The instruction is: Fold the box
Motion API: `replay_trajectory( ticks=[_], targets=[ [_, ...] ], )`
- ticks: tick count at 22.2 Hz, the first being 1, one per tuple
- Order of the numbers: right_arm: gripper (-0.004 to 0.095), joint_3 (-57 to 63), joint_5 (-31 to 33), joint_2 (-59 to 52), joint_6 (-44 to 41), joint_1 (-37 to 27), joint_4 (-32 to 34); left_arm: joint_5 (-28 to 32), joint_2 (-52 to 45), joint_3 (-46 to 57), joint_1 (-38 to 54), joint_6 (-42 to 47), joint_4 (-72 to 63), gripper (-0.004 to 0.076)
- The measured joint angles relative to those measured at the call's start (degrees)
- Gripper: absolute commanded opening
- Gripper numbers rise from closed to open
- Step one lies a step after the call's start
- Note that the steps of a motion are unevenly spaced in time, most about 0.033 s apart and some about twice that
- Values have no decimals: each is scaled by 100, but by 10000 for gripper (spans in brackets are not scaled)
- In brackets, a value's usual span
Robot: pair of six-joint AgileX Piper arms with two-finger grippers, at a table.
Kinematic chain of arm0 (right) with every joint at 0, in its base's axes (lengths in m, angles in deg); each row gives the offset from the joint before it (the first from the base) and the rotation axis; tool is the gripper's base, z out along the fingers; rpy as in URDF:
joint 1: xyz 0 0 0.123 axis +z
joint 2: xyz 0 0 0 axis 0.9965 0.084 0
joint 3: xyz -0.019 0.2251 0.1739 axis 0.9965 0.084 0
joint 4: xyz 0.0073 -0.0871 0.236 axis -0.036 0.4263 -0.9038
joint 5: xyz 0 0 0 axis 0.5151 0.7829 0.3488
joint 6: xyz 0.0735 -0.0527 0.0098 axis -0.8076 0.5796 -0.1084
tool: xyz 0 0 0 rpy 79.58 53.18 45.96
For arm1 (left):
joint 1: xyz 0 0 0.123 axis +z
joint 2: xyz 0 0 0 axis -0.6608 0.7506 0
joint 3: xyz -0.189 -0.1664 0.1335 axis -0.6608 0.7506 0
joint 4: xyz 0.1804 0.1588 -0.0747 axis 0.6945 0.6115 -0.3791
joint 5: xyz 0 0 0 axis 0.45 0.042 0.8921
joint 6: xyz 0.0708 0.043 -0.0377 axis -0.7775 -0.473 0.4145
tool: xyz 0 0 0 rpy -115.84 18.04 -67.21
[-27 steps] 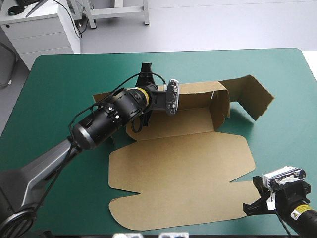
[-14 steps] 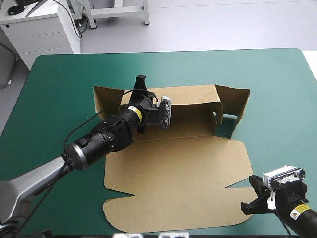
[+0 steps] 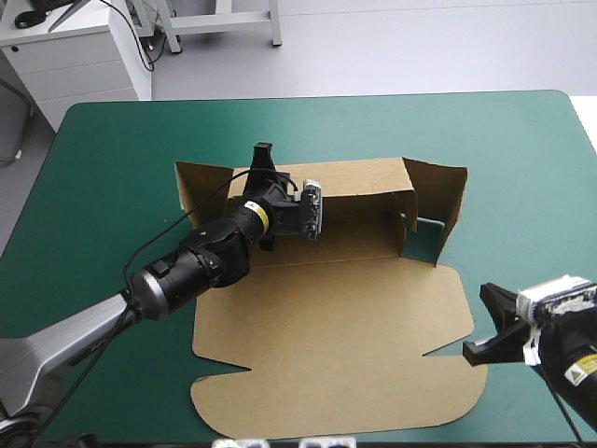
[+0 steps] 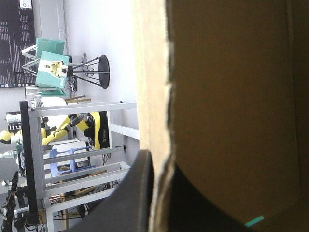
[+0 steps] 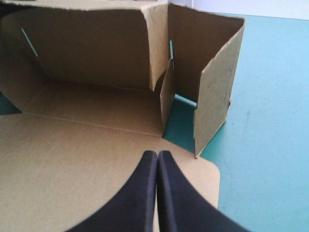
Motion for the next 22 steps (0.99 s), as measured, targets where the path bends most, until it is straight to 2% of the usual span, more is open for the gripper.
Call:
replay_trajectory(
  ticks=[6, 10, 14, 16, 20, 22],
  targets=[
    [-14, -1174, -12, 1317, 0, 0, 62, 14, 80, 0, 0, 6, 175, -8],
    [-14, -2429, 60, 2864, 0, 0, 85, 14, 92, 18, 0, 157, 269, -8],
    [-14, -4202, 725, 4801, 0, 0, 86, 14, 92, 18, 0, 202, 275, -8],
    [-14, -5323, 1337, 6008, -80, 0, 98, -4, 92, 18, 0, 202, 275, -8],
    [-14, -7056, 2344, 7591, -392, 0, 183, -62, 92, 18, 0, 306, 282, -8],
    [-14, -7542, 2571, 8087, -693, 0, 312, -88, 92, 18, -5, 401, 301, -8]
  ],
)
